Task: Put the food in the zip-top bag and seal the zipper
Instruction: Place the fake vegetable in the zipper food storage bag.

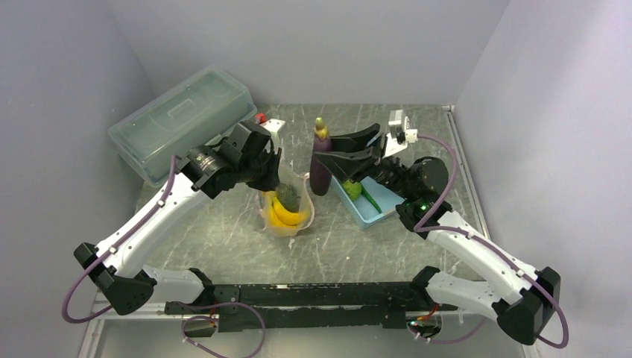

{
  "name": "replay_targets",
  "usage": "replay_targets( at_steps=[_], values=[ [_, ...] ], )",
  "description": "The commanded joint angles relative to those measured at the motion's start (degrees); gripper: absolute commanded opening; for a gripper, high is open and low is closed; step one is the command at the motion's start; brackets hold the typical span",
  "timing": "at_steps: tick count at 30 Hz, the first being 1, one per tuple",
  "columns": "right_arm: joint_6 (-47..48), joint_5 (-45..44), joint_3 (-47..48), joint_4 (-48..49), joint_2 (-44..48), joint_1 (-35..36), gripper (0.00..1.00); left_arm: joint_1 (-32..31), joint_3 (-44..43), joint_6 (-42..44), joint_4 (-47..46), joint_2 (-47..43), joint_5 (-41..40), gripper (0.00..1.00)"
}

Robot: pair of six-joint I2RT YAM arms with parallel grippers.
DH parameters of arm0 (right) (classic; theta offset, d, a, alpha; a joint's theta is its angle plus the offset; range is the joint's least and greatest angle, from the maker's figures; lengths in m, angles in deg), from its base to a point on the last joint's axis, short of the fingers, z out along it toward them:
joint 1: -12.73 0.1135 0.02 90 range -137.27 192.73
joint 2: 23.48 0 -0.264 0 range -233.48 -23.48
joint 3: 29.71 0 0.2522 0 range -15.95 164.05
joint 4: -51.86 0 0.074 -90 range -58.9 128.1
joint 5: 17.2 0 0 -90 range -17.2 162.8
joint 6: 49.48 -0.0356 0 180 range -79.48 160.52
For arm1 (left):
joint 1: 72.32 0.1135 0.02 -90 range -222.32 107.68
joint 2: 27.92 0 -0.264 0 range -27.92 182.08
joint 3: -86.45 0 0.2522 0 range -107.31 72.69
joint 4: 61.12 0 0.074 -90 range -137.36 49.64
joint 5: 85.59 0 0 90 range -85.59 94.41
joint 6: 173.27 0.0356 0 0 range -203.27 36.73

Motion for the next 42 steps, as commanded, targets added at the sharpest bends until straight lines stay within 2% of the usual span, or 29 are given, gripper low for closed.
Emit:
replay_targets(
  at_steps=[1, 10, 13, 23, 30, 40, 42],
  values=[
    [3.5, 6.5, -0.2, 13.1, -2.7, 1.9, 0.00, 0.2, -3.3, 0.5, -0.4, -0.7, 2.4, 0.00],
    [7.2, 13.5, -1.3, 21.8, -8.1, 5.6, 0.00, 0.2, -4.7, 1.5, 0.9, -0.5, 5.9, 0.00],
    [8.1, 15.2, -2.6, 25.5, -9.4, 6.4, 0.03, 0.2, -5.2, 2.0, 1.4, -0.5, 7.3, 0.00],
    [9.9, 17.8, -4.4, 26.9, -12.5, 7.2, 0.12, 0.2, -6.3, 2.6, 2.0, -0.2, 10.8, 0.00],
    [12.5, 18.1, -5.6, 24.6, -12.8, 7.2, 0.28, 0.2, -6.8, 2.9, 2.3, -0.2, 13.2, 0.00],
    [17.3, 18.0, -6.0, 17.3, -11.7, 7.2, 0.44, 0.2, -7.6, 3.0, 2.5, -0.2, 15.7, 0.00],
    [18.2, 17.8, -6.4, 16.5, -11.4, 7.2, 0.51, 0.2, -7.8, 3.0, 2.5, -0.1, 16.4, 0.00]
  ],
)
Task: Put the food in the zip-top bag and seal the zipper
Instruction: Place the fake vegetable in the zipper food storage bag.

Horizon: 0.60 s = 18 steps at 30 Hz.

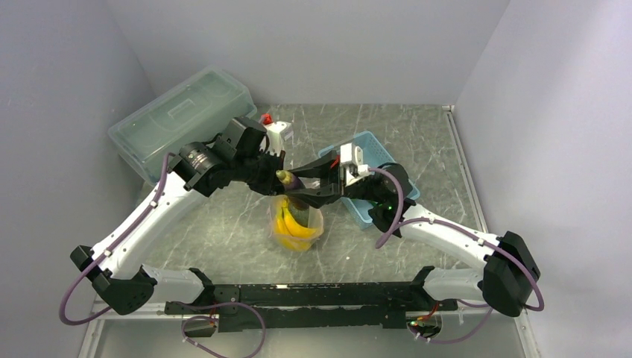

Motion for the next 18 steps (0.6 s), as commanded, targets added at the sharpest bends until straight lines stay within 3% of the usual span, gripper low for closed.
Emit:
replay_targets(
  at_steps=[1, 4, 6, 7, 18],
  values=[
    [4.1, 0.6, -0.8, -1.6, 2.0, 0.3, 0.54, 0.2, -3.2, 1.1, -1.7, -0.3, 3.7, 0.00],
    [5.5, 0.4, -0.9, -3.9, 2.9, 0.3, 0.61, 0.2, -3.6, 1.2, -1.4, -0.1, 4.8, 0.00],
    [6.2, 0.3, -1.0, -5.1, 3.6, 0.3, 0.85, 0.1, -4.0, 1.2, -1.1, 0.2, 5.3, 0.00],
    [6.7, 0.3, -1.0, -5.9, 4.0, 0.3, 0.88, 0.1, -4.1, 1.2, -0.9, 0.3, 5.5, 0.00],
    [7.8, -1.8, 1.7, -15.5, 9.1, 0.3, 0.89, 0.2, -5.0, 1.0, -0.2, 1.4, 4.4, 0.00]
  ],
)
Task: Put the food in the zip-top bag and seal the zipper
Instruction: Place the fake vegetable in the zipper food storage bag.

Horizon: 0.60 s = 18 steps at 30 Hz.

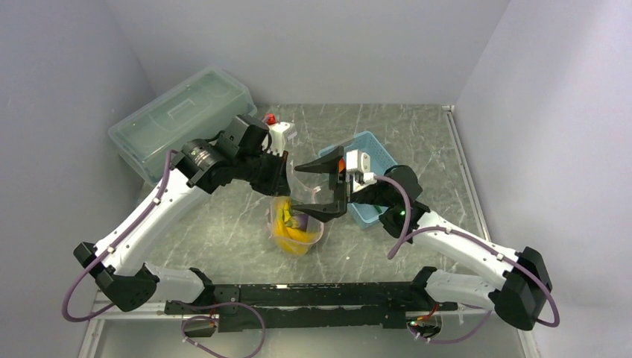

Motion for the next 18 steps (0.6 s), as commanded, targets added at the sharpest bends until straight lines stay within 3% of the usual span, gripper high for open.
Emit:
replay_targets(
  at_steps=[1, 9, 12, 18],
  values=[
    [0.9, -2.6, 3.4, -6.2, 2.8, 0.3, 0.90, 0.1, -3.6, 0.8, -1.1, 0.3, 0.3, 0.00],
    [2.4, -10.7, 10.0, -23.1, 5.5, -0.2, 0.93, 0.2, -4.9, 1.1, 0.8, 0.9, -7.3, 0.00],
    [1.8, -17.5, 11.5, -28.6, 6.5, -0.5, 0.99, 0.2, -5.4, 1.5, 1.3, 0.9, -10.4, 0.00],
    [0.2, -28.8, 17.0, -41.2, 5.5, -2.3, 1.00, 0.1, -6.1, 2.3, 1.7, 0.9, -14.5, 0.00]
  ],
)
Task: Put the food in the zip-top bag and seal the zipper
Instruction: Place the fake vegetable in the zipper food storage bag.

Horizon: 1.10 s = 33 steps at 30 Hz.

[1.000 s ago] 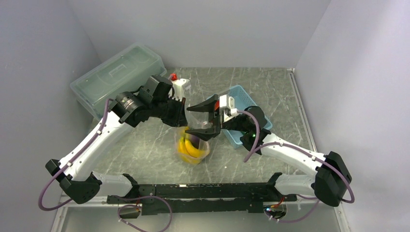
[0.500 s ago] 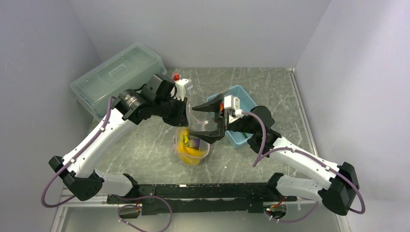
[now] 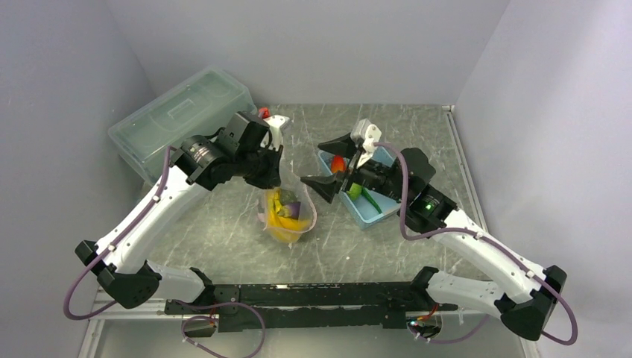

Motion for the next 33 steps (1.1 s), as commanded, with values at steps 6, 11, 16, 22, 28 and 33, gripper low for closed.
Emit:
replay_targets(
  at_steps=[6, 11, 16, 22, 28, 33],
  values=[
    [-7.2, -22.3, 8.8, -19.4, -2.2, -4.5, 1.00, 0.1, -2.6, 1.7, -1.5, -1.0, -9.6, 0.00],
    [-13.1, -23.7, 11.6, -27.6, -6.0, -10.9, 1.00, 0.1, -2.0, 2.0, -1.9, -0.9, -10.5, 0.00],
    [-18.5, -23.0, 13.2, -34.1, -9.8, -17.0, 0.96, 0.2, -1.2, 1.9, -2.0, -0.8, -10.5, 0.00],
    [-24.4, -19.5, 13.4, -39.4, -15.6, -21.9, 0.94, 0.1, -0.3, 2.0, -2.4, -1.4, -11.9, 0.00],
    [-30.5, -22.0, 13.2, -42.3, -21.0, -23.0, 0.92, 0.1, 0.6, 2.1, -2.7, -1.8, -14.0, 0.00],
    [-34.6, -24.7, 14.1, -45.3, -25.6, -23.7, 0.92, 0.1, 2.5, 2.3, -4.2, -2.0, -18.5, 0.00]
  ],
)
